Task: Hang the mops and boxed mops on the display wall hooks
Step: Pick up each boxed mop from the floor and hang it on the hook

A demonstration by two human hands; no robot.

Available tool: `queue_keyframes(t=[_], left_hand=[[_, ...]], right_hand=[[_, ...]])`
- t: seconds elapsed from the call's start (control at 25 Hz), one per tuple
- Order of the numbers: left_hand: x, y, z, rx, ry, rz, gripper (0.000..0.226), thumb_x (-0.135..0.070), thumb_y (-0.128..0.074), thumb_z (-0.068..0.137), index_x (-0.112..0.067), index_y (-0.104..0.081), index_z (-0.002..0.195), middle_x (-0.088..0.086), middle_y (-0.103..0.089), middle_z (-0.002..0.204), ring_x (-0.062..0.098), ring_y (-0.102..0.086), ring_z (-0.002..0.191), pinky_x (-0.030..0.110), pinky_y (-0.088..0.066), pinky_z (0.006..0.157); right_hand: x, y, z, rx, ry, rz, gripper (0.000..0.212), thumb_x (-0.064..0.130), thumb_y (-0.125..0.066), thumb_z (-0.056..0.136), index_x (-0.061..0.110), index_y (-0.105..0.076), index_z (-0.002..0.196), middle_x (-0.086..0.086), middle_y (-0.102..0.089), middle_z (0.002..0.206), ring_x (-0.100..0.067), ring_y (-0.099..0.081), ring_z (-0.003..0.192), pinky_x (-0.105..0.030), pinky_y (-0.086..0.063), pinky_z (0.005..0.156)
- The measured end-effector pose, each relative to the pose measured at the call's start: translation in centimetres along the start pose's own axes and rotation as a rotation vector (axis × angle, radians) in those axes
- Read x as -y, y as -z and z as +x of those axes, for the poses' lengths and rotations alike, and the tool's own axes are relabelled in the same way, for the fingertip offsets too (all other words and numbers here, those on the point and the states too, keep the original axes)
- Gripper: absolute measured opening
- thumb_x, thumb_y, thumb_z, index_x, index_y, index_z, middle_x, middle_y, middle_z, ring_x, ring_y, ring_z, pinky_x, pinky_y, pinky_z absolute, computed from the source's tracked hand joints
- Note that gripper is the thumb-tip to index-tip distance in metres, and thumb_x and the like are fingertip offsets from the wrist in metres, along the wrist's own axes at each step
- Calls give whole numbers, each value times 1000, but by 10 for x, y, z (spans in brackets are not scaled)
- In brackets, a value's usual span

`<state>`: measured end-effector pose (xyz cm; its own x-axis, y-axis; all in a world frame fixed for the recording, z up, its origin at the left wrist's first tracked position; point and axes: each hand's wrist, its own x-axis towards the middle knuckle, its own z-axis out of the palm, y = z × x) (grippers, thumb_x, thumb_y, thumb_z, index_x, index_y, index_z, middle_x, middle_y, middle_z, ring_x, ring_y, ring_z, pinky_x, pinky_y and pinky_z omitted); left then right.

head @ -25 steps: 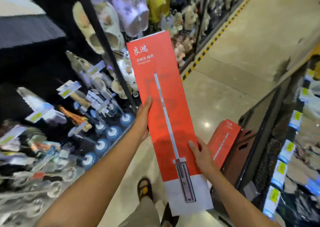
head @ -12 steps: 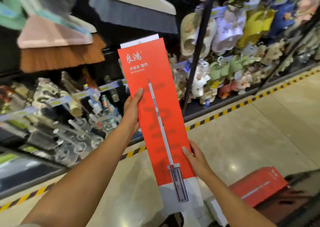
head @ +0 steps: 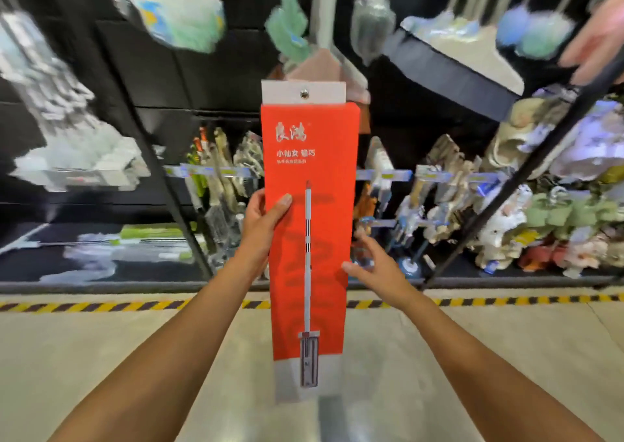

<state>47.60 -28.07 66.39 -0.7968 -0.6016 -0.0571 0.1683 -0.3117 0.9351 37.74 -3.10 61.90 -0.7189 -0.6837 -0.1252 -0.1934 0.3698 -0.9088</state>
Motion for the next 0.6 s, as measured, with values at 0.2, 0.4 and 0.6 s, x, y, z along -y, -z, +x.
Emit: queue_keyframes(t=[0.2,0.4,0.6], left_hand=[[-67,131,-41,-127,-90,20,61,-27,-82,79,-10,-58,133,19,-75,122,28,-75,97,44,-64,85],[-138,262,-82,-301,-214,22,74,-44,-88,68,-14,-61,130,16,-76,122,35,-74,108,51,-60,94],[-205,375,-119,-487,-346,-3,76,-39,-85,72,-6,-58,134,19,-74,125,39,-71,113,55,-58,100]], right_hand=[[191,-108,77,-89,428,114,110,72,-72,79,22,-20,163,-1,-45,158,-15,-49,143,-37,-46,112],[339,-247,106,72,623,331,103,50,-74,77,23,-21,160,-2,-48,154,-7,-55,134,-24,-45,111],[433,-383,124,272,774,354,89,41,-79,82,27,-30,156,6,-54,149,-6,-57,132,-31,-47,112]])
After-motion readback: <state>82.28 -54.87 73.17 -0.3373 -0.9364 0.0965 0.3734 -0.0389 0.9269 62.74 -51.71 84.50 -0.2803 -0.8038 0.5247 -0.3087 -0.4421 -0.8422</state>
